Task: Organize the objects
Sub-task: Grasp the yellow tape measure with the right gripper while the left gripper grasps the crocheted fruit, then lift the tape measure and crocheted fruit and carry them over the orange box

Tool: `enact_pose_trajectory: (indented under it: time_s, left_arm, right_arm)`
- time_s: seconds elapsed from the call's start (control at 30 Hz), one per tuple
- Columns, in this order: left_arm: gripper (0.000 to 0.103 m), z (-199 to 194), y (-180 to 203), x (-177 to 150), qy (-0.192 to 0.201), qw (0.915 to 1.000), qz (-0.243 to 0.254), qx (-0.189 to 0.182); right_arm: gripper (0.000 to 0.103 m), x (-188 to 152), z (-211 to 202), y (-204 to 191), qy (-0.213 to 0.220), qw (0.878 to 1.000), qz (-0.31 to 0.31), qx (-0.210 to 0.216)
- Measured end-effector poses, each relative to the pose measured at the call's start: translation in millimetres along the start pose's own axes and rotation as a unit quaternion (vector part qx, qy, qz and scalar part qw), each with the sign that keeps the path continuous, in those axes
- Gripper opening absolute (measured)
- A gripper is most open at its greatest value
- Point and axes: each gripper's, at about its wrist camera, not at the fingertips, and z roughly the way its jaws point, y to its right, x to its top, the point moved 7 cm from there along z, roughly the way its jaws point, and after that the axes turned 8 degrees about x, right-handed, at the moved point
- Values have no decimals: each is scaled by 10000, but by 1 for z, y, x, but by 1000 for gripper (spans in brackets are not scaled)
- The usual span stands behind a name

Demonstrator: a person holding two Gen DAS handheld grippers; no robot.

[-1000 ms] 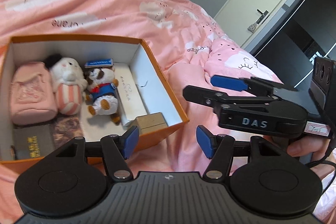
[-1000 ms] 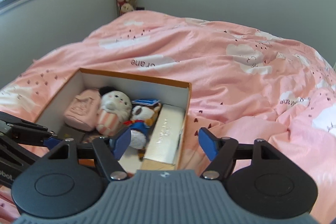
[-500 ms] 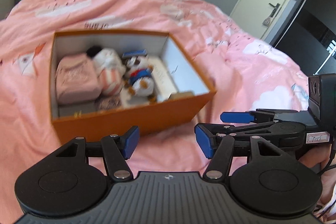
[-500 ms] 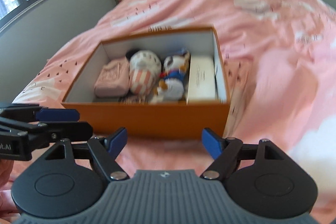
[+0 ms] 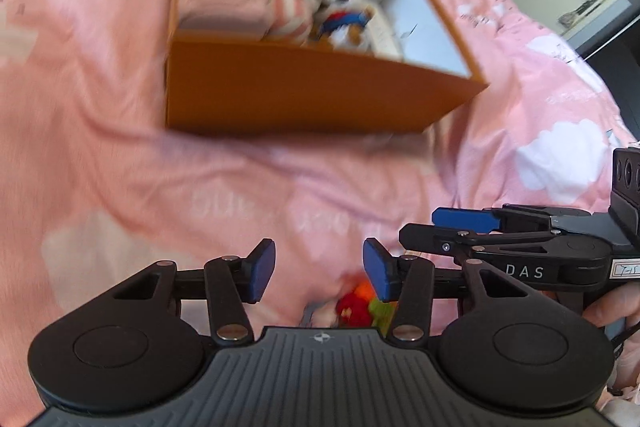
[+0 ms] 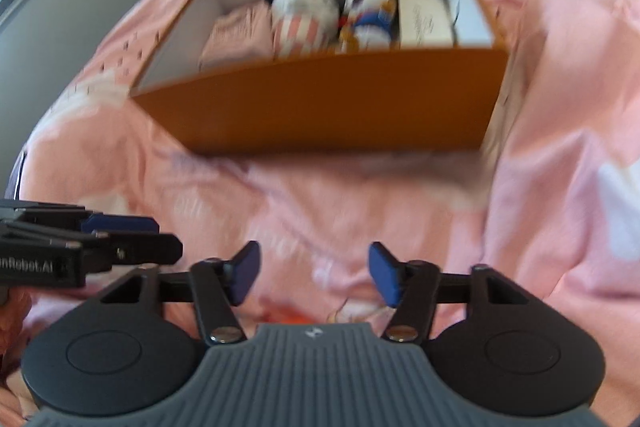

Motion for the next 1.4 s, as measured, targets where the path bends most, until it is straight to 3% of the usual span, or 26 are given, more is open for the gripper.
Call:
enact_pose_trajectory:
  time_s: [0.1, 0.23, 0.47, 0.57, 0.8, 0.93, 1.0, 1.1, 1.23, 1.4]
  left_arm:
    - [56, 7, 2, -13, -282, 9995, 116, -25]
    - [56, 11, 19, -31, -535, 9959, 734, -50]
    - [53, 14, 45, -58, -846, 9772, 1947, 53]
    - [47, 14, 49, -66, -969, 9711, 2182, -55]
    - [47, 10, 45, -66, -978, 9714, 2159, -108]
    - [47, 12, 40, -63, -954, 9735, 2076, 24]
    - [47, 13, 36, -61, -948, 9751, 2005, 67]
    - [47, 13, 36, -61, -903, 9762, 1971, 53]
    - [48, 12, 39, -59, -774, 9770, 1985, 9]
    - [48, 16, 37, -49, -627, 9804, 1866, 72]
  right_arm:
    - [53, -16, 13, -2, -419, 9988, 144, 203]
    - [52, -43, 30, 2, -1002, 9943, 340, 138]
    - [52, -70, 30, 0, -1438, 9894, 183, 58]
    - [52, -75, 29, -4, -1522, 9882, 65, 144]
    - [51, -79, 28, -11, -1729, 9836, 38, 523]
    - [61, -78, 45, -7, -1791, 9831, -31, 374]
    - [61, -79, 56, -6, -1870, 9814, -30, 425]
    - [52, -79, 63, -6, -1910, 9802, 11, 528]
    - [52, -76, 56, -6, -1718, 9841, -20, 446]
    - [51, -53, 41, -3, -1025, 9944, -269, 55]
